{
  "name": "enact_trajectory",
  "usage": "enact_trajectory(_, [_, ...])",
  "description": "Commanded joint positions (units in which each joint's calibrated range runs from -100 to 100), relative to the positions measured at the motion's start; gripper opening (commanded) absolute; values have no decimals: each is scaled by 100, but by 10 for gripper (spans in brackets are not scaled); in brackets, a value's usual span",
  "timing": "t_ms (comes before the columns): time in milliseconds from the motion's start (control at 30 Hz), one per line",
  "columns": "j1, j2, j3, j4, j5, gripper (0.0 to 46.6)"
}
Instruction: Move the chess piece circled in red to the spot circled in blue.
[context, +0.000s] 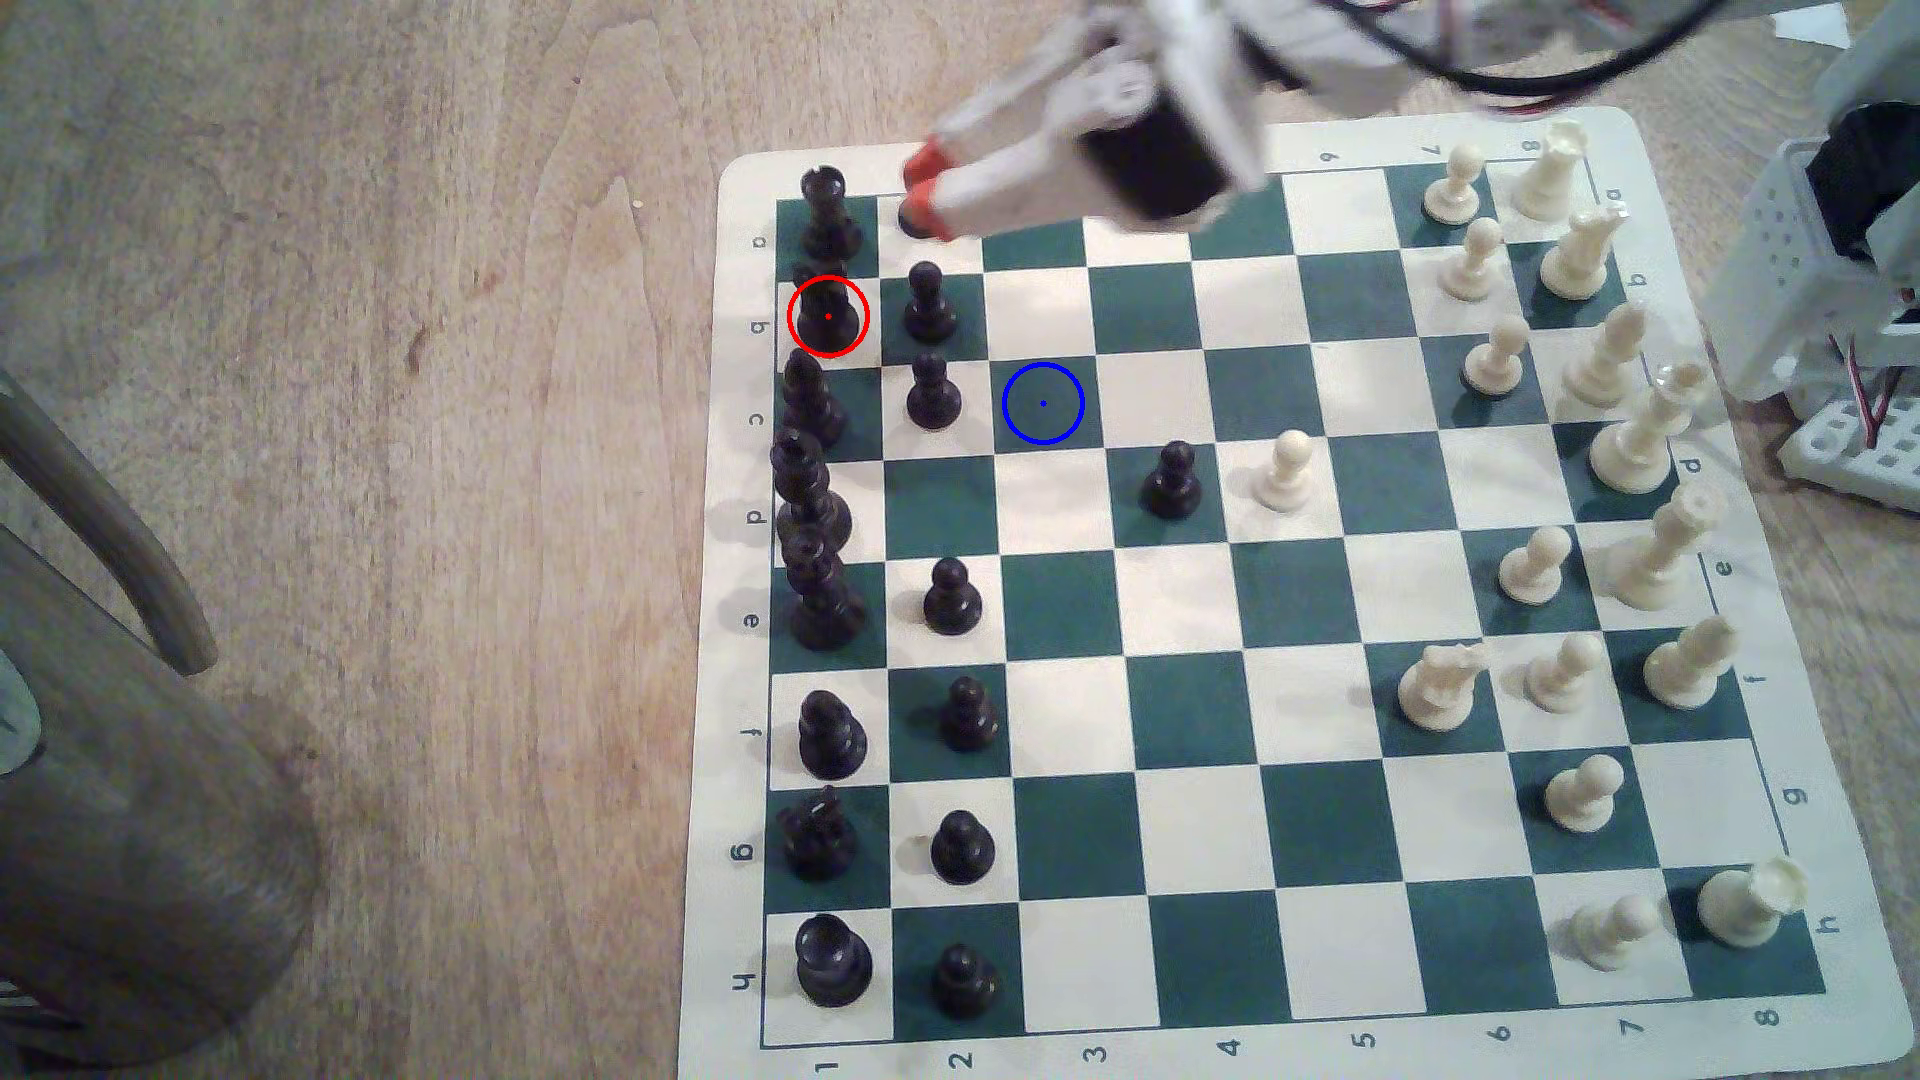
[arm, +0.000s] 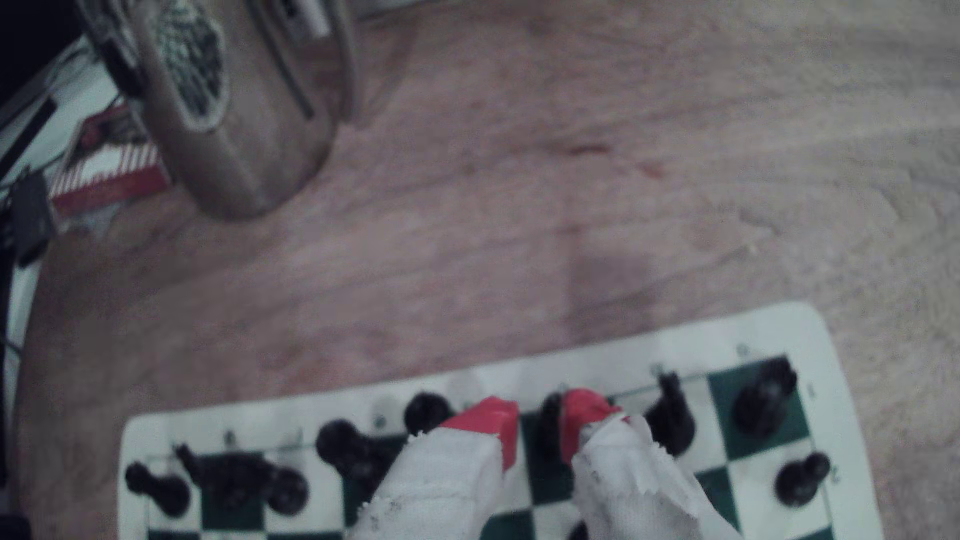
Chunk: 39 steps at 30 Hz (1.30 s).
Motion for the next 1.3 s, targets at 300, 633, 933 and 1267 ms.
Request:
enact_trajectory(300, [374,2163,-2390,53,-15,70])
enact_trajectory(633, [562,2927,-3124,61,98,71])
enact_trajectory(933, [695,3139,-3143,143,171,69])
enact_trajectory(1267, [656,3326,-3115,217,132,77])
